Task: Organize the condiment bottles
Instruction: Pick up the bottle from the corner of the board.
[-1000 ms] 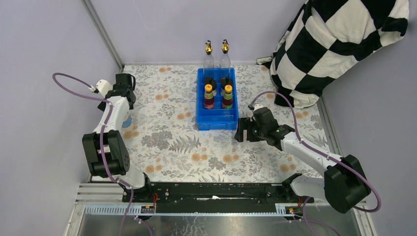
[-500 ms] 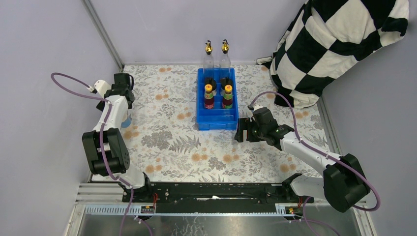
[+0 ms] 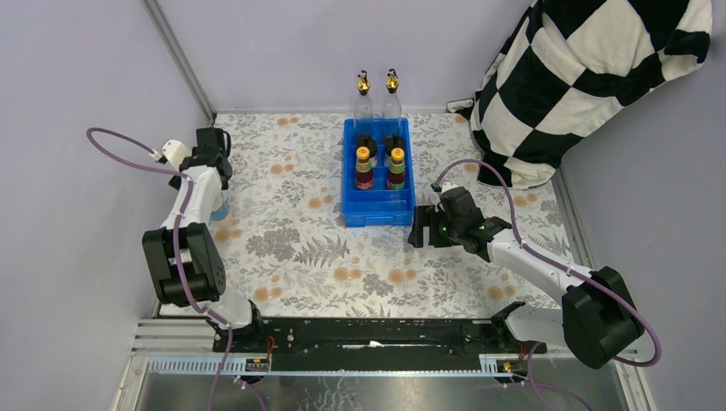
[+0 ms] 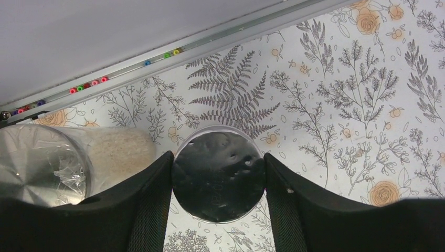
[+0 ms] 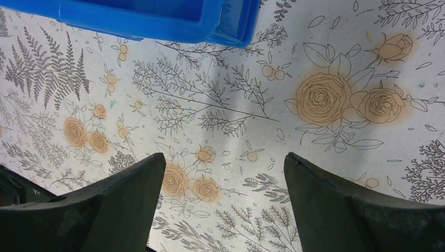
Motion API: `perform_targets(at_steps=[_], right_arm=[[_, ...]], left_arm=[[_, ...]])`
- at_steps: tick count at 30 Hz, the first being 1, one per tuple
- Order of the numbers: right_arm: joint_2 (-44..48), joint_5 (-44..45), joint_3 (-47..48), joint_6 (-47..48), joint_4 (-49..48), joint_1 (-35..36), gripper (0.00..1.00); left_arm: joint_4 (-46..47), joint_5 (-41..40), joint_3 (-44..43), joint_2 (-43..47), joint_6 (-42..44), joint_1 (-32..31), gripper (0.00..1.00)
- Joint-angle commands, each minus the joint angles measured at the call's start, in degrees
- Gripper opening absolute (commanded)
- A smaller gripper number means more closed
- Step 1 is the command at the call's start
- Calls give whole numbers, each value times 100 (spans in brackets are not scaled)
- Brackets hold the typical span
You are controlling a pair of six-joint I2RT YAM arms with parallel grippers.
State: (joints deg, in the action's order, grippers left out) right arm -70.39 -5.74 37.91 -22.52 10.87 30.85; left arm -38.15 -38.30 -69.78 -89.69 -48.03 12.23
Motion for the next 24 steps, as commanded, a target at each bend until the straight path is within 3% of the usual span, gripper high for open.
perform_targets(at_steps=[1,12,24], right_arm=[[2,-125,-22,-6,-114,17,91],[191,-65,81,-29,23,17,90],[623,141,323,-38,454,16,91]], left_arm=[[187,365,-11,23,158,24,50],[622,1184,-85,-181,707,-617,46],[1146,1447,-115,-220,1623,-2509,43]])
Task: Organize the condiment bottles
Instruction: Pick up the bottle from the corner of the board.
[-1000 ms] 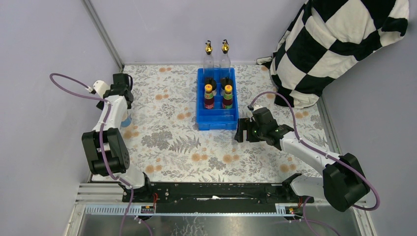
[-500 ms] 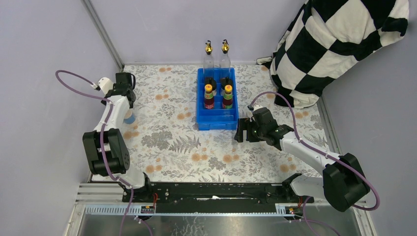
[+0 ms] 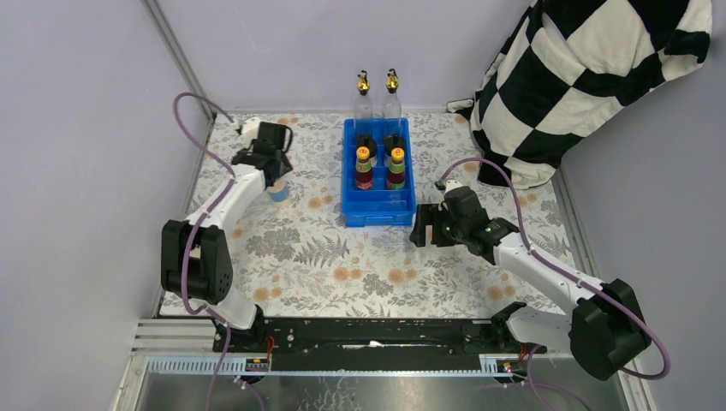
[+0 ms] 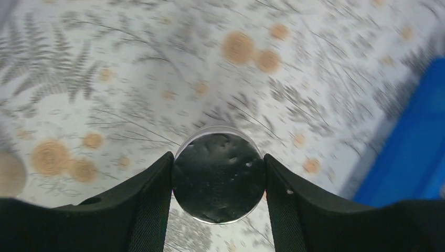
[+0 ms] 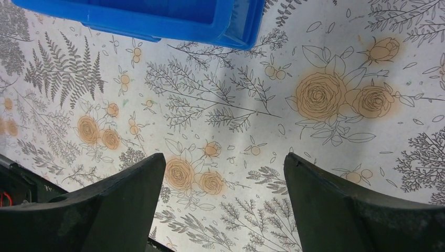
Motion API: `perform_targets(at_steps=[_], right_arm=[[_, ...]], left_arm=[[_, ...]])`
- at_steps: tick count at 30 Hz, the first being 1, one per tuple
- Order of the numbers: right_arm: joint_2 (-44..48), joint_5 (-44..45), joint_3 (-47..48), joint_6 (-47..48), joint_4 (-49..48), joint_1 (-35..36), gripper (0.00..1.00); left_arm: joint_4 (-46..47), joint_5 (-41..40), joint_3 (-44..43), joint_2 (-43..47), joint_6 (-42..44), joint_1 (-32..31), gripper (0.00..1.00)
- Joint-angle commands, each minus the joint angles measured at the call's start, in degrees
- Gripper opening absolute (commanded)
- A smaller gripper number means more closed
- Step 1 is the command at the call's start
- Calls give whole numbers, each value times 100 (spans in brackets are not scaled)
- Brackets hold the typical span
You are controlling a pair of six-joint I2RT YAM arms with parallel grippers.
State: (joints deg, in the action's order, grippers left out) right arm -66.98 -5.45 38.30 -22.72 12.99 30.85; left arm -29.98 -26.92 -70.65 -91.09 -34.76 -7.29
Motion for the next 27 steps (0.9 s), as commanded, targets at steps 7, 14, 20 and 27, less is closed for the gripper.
perform_targets(at_steps=[7,14,20,27], right_arm=[[713,291,443,-28,607,17,91],[936,419,591,-9,849,17,91],[969,509,745,13,963,17,91],[975,516,901,39,1060,17,91]], left_arm=[[158,125,-17,136,431,-1605,44],[-364,-20,-325,652,511,-1875,44],[-989,-24,-949,952,621,-2045,45],[-1374,80,-1352,1124,666,-2264,45]])
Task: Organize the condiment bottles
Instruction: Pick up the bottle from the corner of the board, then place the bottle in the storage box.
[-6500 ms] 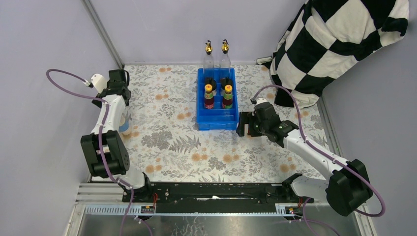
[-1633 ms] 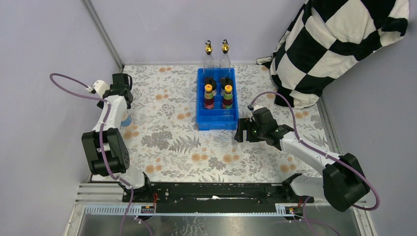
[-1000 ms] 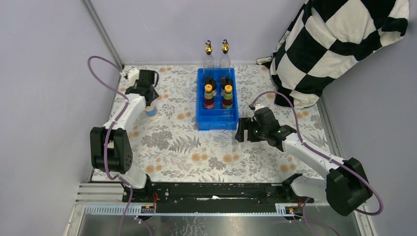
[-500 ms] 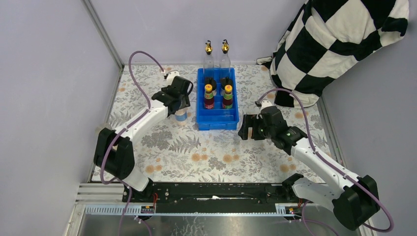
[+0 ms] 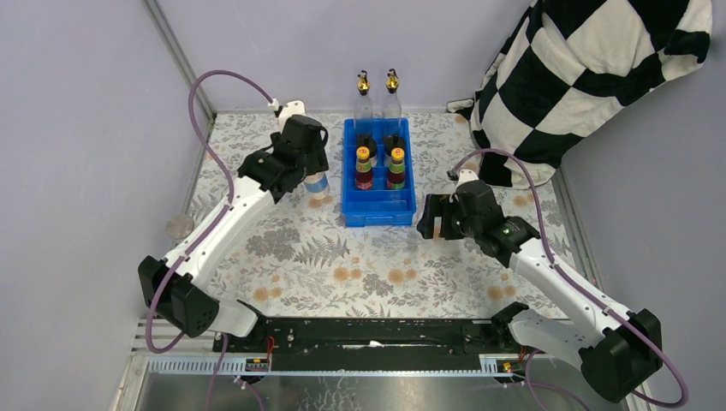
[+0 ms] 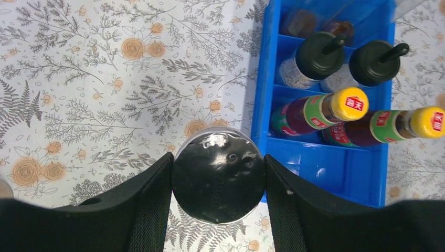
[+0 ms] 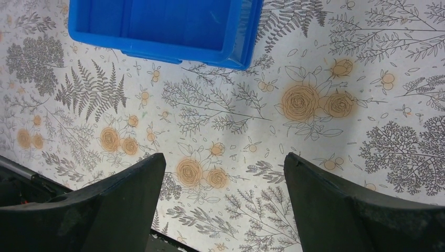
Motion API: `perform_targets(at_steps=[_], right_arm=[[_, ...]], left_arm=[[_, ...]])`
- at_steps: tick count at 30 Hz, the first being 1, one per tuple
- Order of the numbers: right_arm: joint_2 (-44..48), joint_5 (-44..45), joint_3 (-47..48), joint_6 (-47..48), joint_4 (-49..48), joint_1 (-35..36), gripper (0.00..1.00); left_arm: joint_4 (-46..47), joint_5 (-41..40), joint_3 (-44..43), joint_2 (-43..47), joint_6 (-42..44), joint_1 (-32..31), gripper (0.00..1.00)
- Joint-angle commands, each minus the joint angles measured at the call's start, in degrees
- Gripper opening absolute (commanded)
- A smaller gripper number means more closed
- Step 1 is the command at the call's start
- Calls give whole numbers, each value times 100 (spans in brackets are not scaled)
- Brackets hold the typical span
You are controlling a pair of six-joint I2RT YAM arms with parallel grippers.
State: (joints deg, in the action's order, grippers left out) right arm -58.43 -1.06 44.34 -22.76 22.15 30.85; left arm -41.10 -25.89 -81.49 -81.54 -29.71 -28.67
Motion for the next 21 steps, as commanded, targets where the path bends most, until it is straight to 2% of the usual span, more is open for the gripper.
perform_targets(at_steps=[1,8,15,21], right_arm=[[134,187,315,43,165,16,91],[276,462,539,53,368,13,91],[394,618,636,49,533,17,92],[745,1307,708,7,785,17,93]], left_arm=[[-292,5,-323,180,159,-156,45],[-416,159,-731,1,145,-636,45],[-434,42,-1252,-552,77,-1292,45],[-399,12,-1883,-1189,-2,-1672,45]])
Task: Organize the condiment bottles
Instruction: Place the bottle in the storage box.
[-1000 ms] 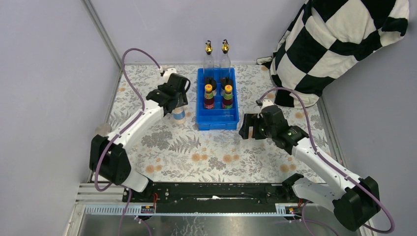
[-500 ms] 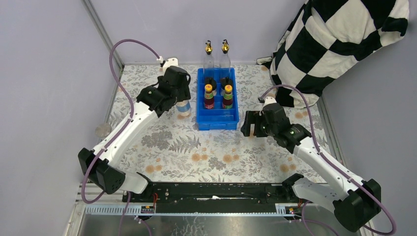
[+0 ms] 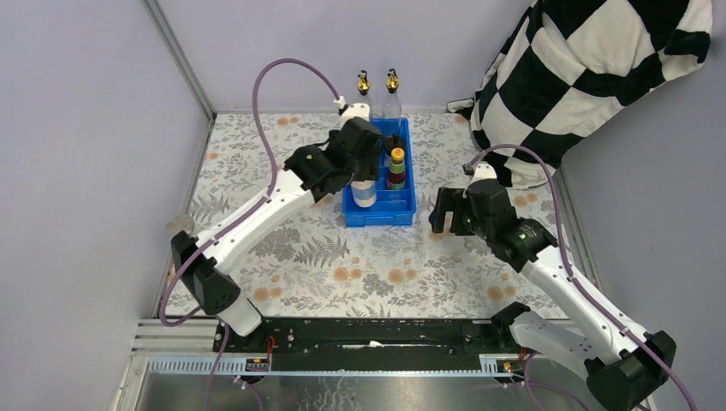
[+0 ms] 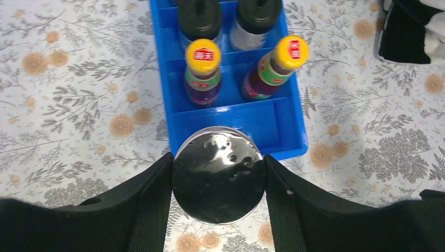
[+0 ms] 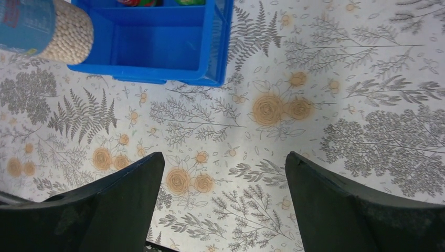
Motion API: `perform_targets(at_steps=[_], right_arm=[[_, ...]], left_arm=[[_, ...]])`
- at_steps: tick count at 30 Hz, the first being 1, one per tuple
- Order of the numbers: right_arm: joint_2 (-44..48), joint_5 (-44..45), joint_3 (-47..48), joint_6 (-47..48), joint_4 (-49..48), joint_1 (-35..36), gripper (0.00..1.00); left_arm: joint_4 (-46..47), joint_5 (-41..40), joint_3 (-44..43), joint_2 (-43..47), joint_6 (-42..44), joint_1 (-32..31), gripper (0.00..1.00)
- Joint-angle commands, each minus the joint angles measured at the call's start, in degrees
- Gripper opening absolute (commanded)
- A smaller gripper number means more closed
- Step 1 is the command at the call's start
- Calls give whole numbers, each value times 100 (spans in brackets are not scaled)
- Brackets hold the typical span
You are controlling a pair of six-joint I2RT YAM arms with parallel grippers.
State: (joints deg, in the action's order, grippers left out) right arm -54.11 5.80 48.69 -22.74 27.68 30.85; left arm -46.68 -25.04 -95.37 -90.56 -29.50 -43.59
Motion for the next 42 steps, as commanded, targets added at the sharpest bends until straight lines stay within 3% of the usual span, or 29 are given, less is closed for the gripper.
perform_targets(at_steps=[1,9,17,42], right_arm=[[394,731,278,-1,264,15,94],[1037,1541,267,-59,495,17,100],[1113,1470,162,-55,501,11,100],[1175,1109,43,-12,436,11,100]], left_arm=[[172,-53,-609,-373,-29,-208,45],[341,263,-1428,-1222,-20,-304,45],[408,344,-1929,-2084,-23,-374,45],[1056,154,-845,-2147,-292,-413,45]])
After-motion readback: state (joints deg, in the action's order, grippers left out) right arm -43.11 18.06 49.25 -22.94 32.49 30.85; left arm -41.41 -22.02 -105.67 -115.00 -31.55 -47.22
